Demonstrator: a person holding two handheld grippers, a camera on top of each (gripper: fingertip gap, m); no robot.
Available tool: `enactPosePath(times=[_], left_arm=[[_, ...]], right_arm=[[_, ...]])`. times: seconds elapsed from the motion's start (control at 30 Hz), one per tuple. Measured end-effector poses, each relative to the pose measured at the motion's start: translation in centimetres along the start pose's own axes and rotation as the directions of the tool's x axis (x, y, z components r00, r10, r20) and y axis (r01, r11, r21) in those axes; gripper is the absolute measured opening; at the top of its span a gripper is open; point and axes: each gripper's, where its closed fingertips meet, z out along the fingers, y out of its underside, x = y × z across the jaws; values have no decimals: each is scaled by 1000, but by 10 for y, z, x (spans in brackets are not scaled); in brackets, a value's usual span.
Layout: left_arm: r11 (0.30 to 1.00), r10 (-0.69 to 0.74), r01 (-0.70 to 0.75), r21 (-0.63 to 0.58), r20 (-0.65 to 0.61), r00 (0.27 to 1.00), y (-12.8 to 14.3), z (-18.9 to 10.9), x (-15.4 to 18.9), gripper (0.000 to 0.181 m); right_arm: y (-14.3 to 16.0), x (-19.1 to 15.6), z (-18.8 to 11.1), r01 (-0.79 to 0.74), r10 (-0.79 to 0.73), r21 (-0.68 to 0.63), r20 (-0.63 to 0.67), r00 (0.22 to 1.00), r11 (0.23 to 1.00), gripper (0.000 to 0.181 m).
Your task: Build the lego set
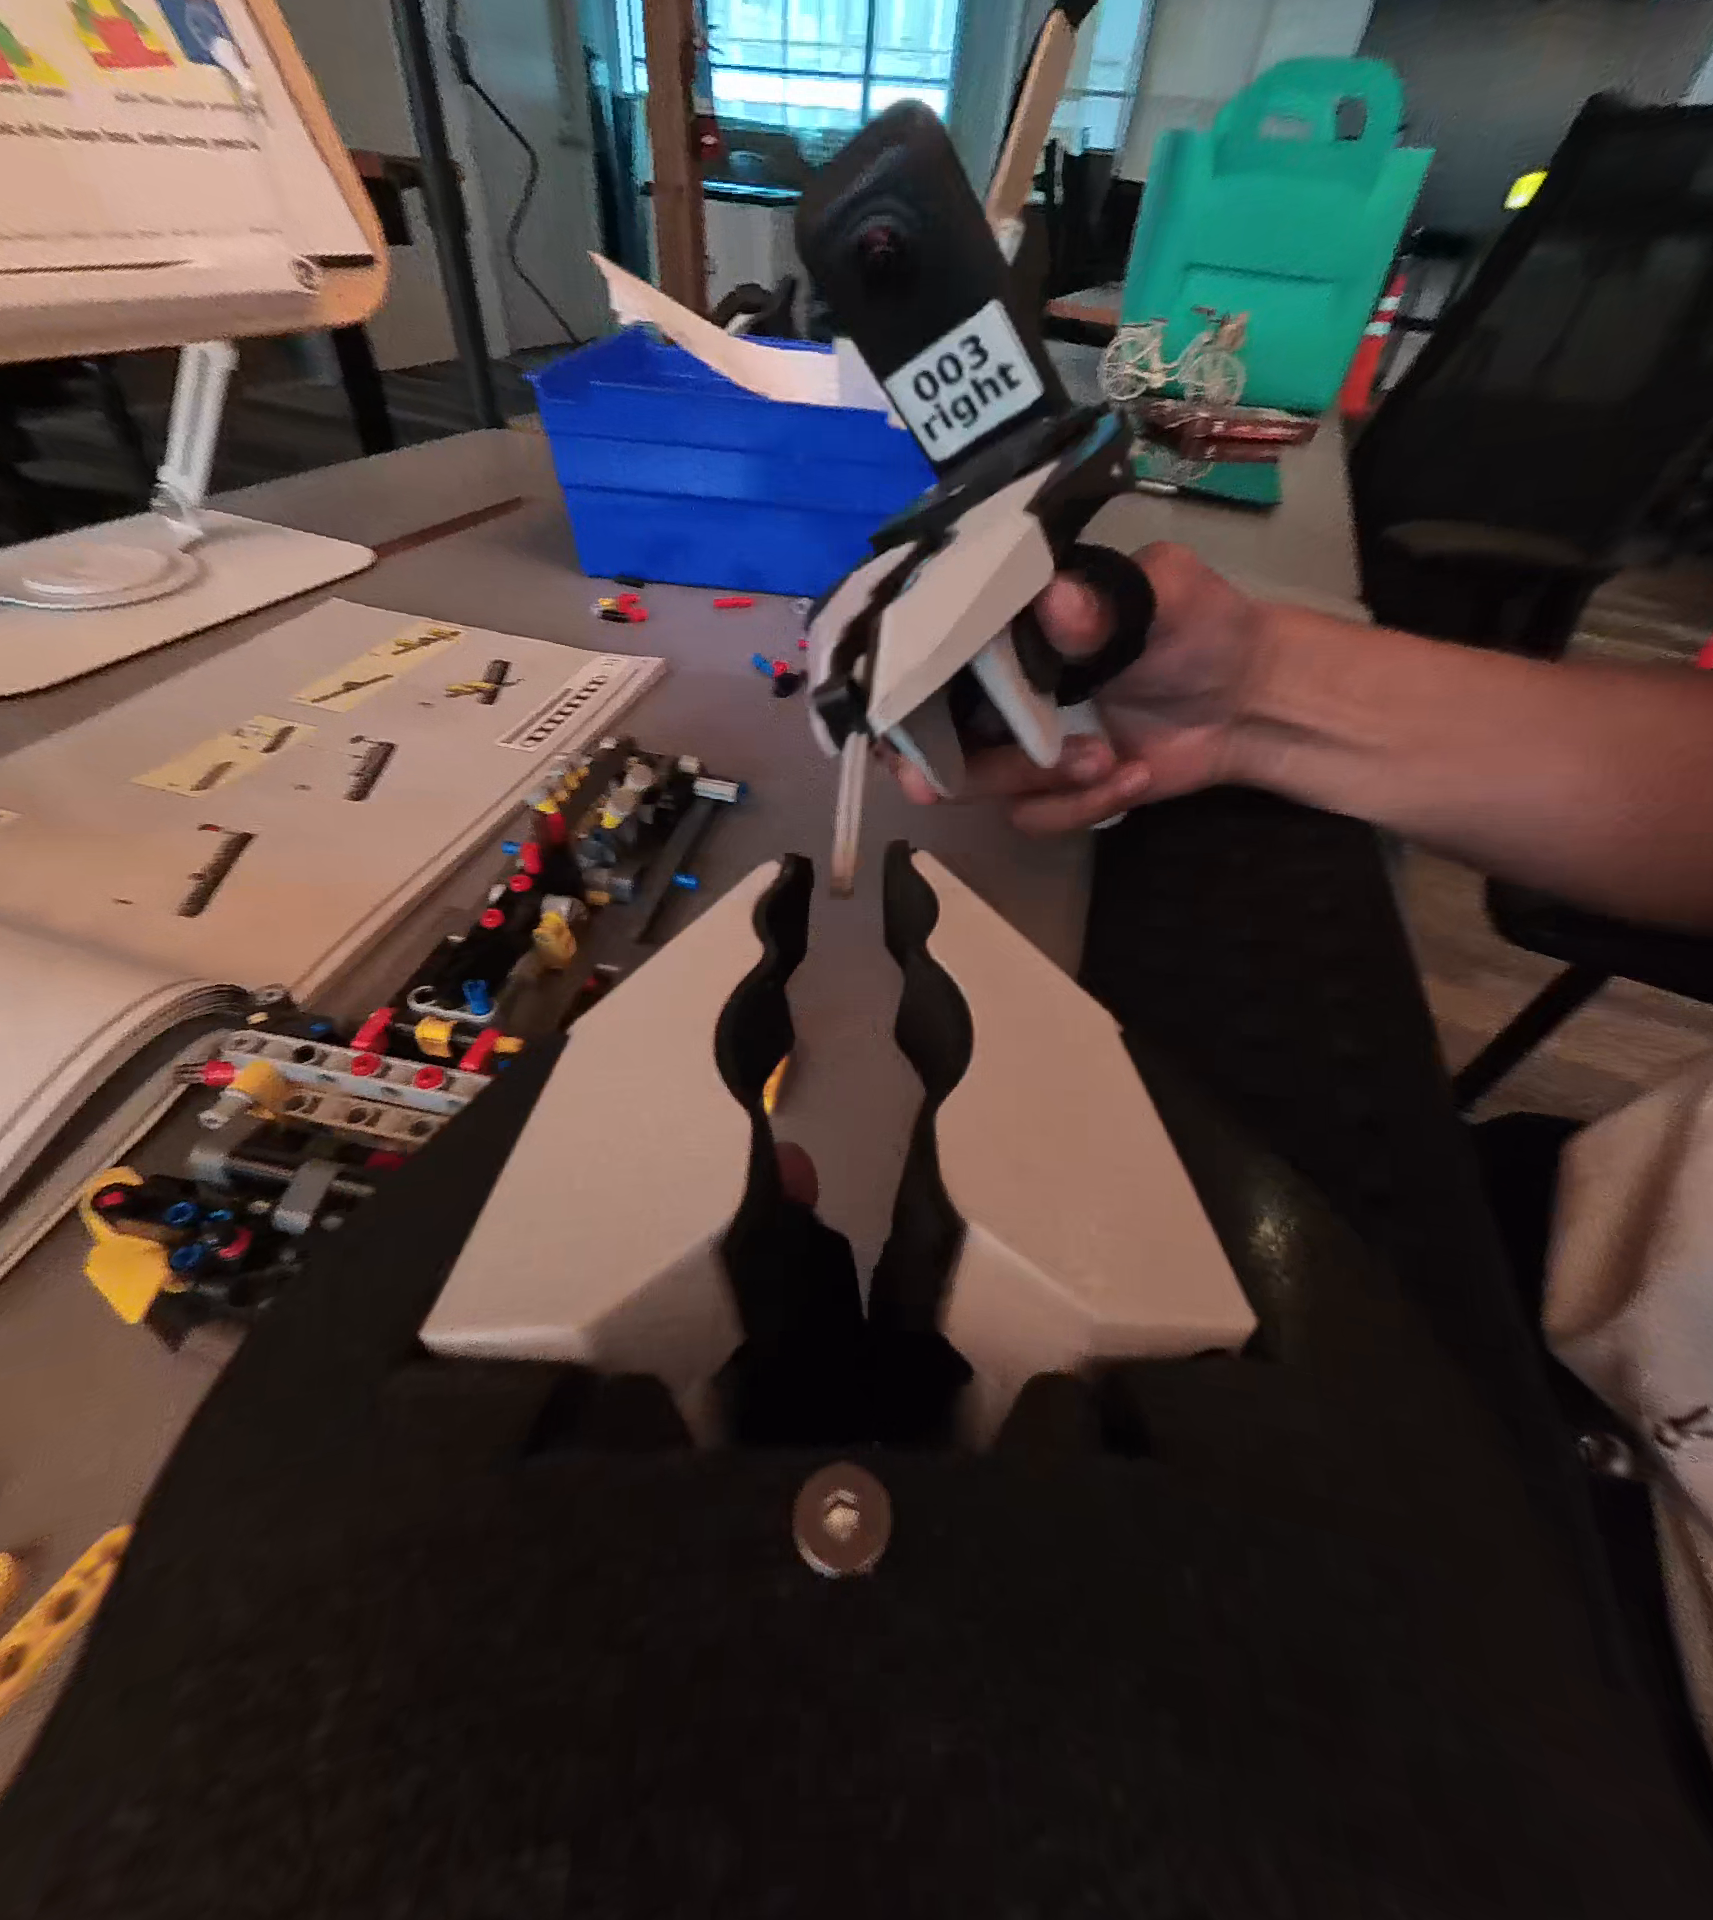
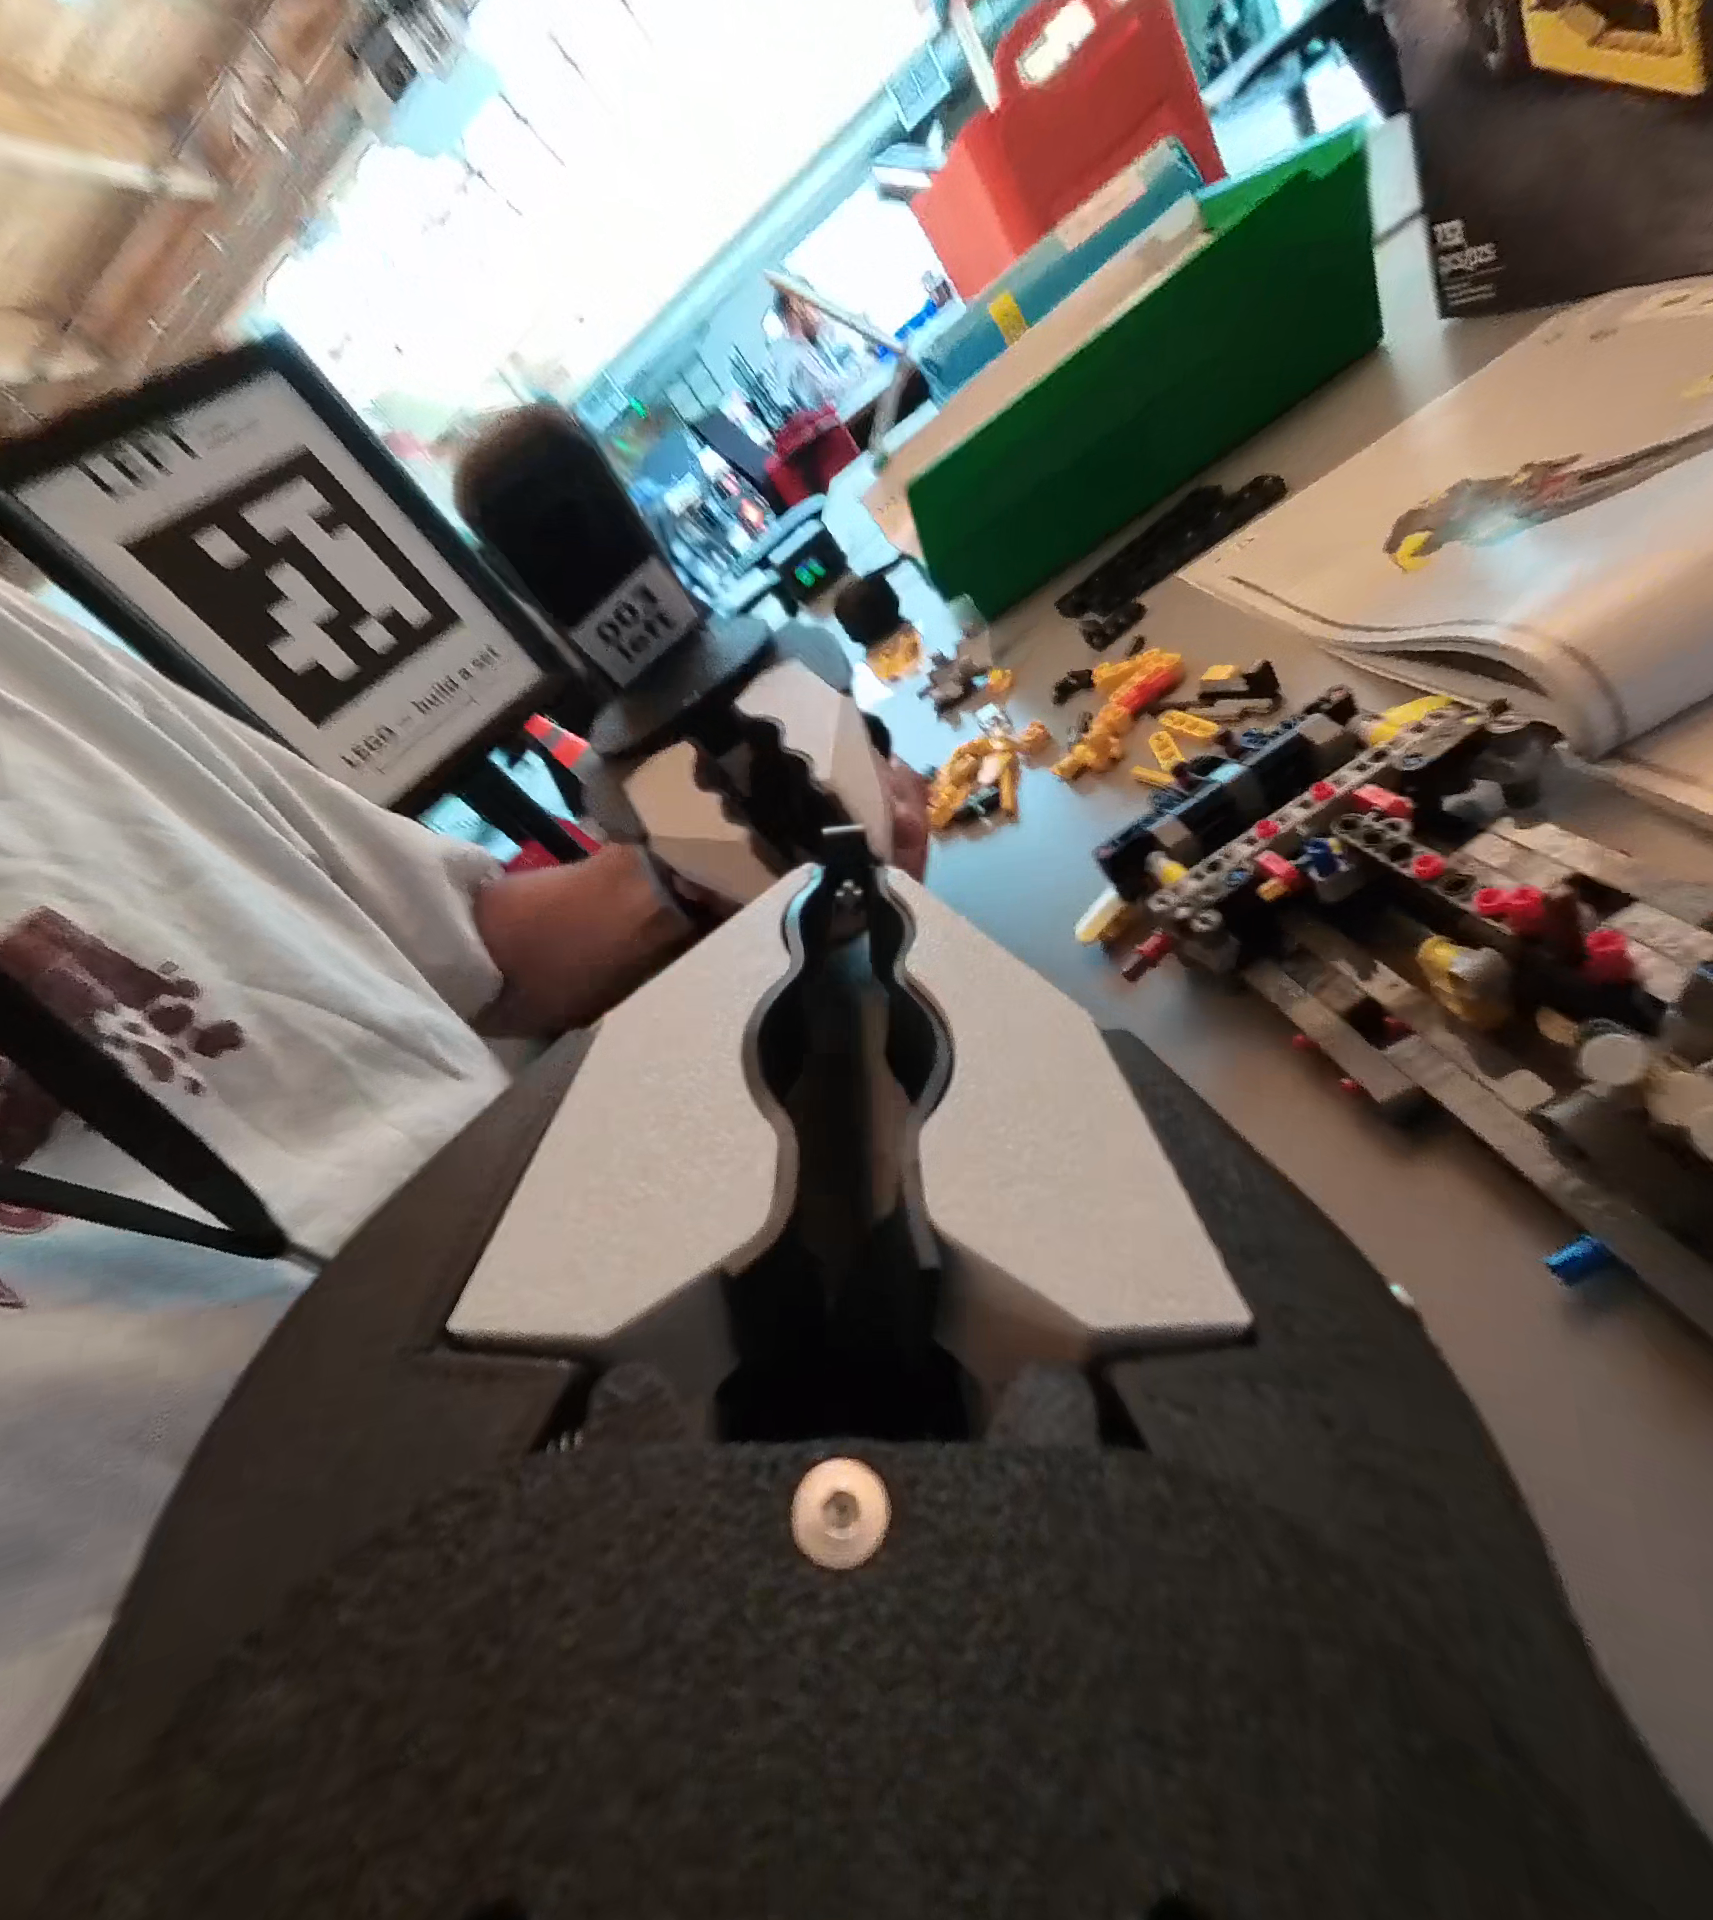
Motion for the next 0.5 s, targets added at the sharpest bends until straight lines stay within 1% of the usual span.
enactPosePath(times=[0.03, 0.1, 0.13, 0.23, 0.3, 0.33, 0.4, 0.43, 0.47, 0.5], left_arm=[[1000, 0, 0, -2, -19, 1000, 0, 0, 3, 14], [1000, 13, -14, -19, -48, 999, 3, 2, 8, 10], [999, 24, -25, -24, -46, 999, 4, 3, 9, 4], [998, 35, -37, -43, -29, 999, 8, 4, 7, 3], [997, 67, -67, -24, 10, 998, 4, 2, 2, 3], [997, 75, -74, -31, 29, 997, 5, 2, -1, 3], [993, 102, -96, -65, 91, 991, 10, 1, -11, 3], [994, 83, -75, -79, 98, 992, 13, 1, -14, 3], [995, 42, -33, -94, 92, 995, 17, 2, -16, 3], [994, -3, 14, -109, 101, 995, 21, 2, -21, 3]], right_arm=[[1, 0, 0, 33, -33, -9, -14, 999, 999, 6], [4, -8, 3, 38, -37, -25, 28, 999, 999, 6], [7, -8, 5, 41, -40, -48, 32, 999, 998, 6], [7, -7, 6, 59, -59, -45, 16, 998, 997, 6], [3, 1, 6, 86, -86, -19, -24, 996, 996, 8], [3, 9, 6, 122, -124, -24, -88, 988, 992, 18], [4, 25, 3, 260, -271, -79, -242, 932, 963, 41], [5, 29, 2, 330, -354, -129, -308, 883, 935, 47], [9, 34, 1, 386, -442, -218, -373, 816, 897, 48], [12, 37, 1, 430, -520, -296, -421, 743, 853, 55]])
